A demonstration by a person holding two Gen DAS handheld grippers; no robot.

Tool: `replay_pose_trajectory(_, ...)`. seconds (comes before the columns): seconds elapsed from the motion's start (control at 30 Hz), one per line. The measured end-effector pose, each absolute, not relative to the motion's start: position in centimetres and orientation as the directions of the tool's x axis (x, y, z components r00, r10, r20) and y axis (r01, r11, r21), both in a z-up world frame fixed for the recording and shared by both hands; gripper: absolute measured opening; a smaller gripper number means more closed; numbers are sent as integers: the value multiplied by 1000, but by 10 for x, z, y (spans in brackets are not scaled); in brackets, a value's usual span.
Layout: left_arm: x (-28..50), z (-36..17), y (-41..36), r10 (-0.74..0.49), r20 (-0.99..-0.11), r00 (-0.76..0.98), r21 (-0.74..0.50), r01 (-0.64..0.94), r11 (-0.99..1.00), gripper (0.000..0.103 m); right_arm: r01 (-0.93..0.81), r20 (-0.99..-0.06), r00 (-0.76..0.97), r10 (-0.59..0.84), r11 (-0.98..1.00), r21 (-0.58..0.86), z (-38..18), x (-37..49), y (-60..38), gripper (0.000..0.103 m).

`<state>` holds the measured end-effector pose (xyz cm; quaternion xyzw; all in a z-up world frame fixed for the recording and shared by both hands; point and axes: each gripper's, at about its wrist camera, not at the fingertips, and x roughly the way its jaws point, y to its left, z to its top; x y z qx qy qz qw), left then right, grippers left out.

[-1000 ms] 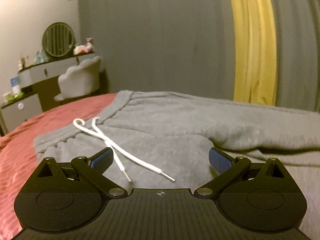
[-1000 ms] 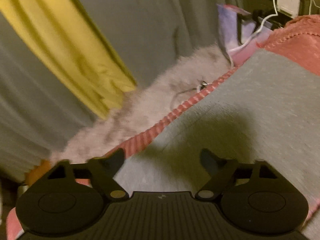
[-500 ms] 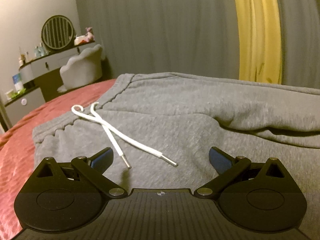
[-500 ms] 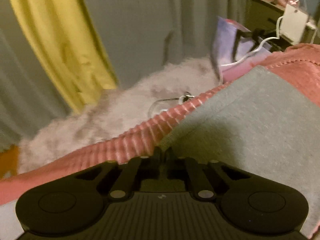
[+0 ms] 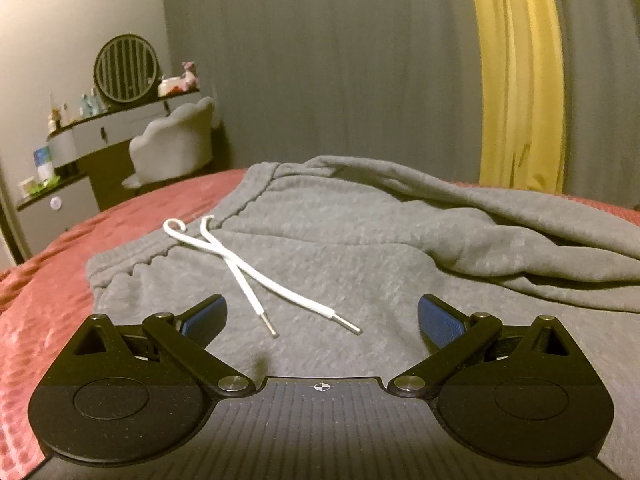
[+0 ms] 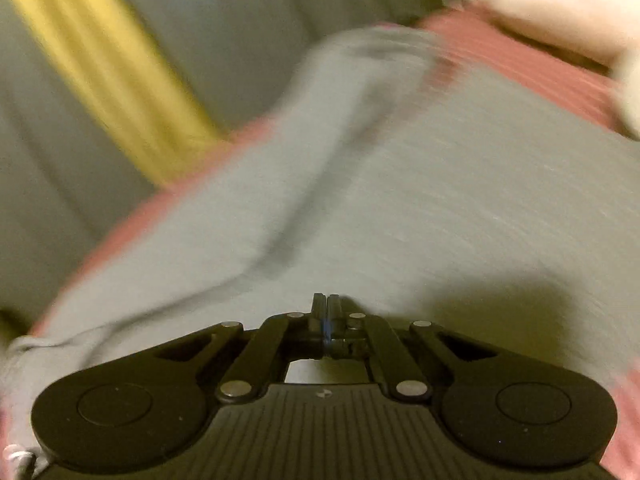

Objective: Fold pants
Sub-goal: 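Grasp the grey pant leg hem with the right tool and lift it, then fold the held leg over the other leg with the right tool while the left tool grips the waistband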

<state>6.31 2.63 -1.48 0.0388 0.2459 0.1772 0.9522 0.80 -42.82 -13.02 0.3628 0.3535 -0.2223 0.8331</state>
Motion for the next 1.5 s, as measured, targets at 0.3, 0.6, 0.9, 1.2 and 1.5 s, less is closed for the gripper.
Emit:
replay_pose_trajectory(0.3,63,-16,28,356,-513,781,156,-323,934,103,504,-573,755,-318,840,198,-96,72,-419,70)
replay_pose_trajectory(0.6,86,12,23,292,-539,790,179,-231,956,103,500,-641,697,-321,859,114,-137,114,-420,19)
replay_pose_trajectory(0.9,251,56,39,-22,-668,743,-178,-132,975,103,553,-613,752,-244,739,384,-147,88,-470,9)
replay_pose_trajectory(1.2,343,-1,76,-103,-802,589,-352,-326,877,53,543,-601,767,-223,725,424,-154,91,-475,9)
replay_pose_trajectory(1.5,337,3,97,-124,-748,652,-442,-350,826,7,535,-566,797,-211,680,501,-158,87,-477,8)
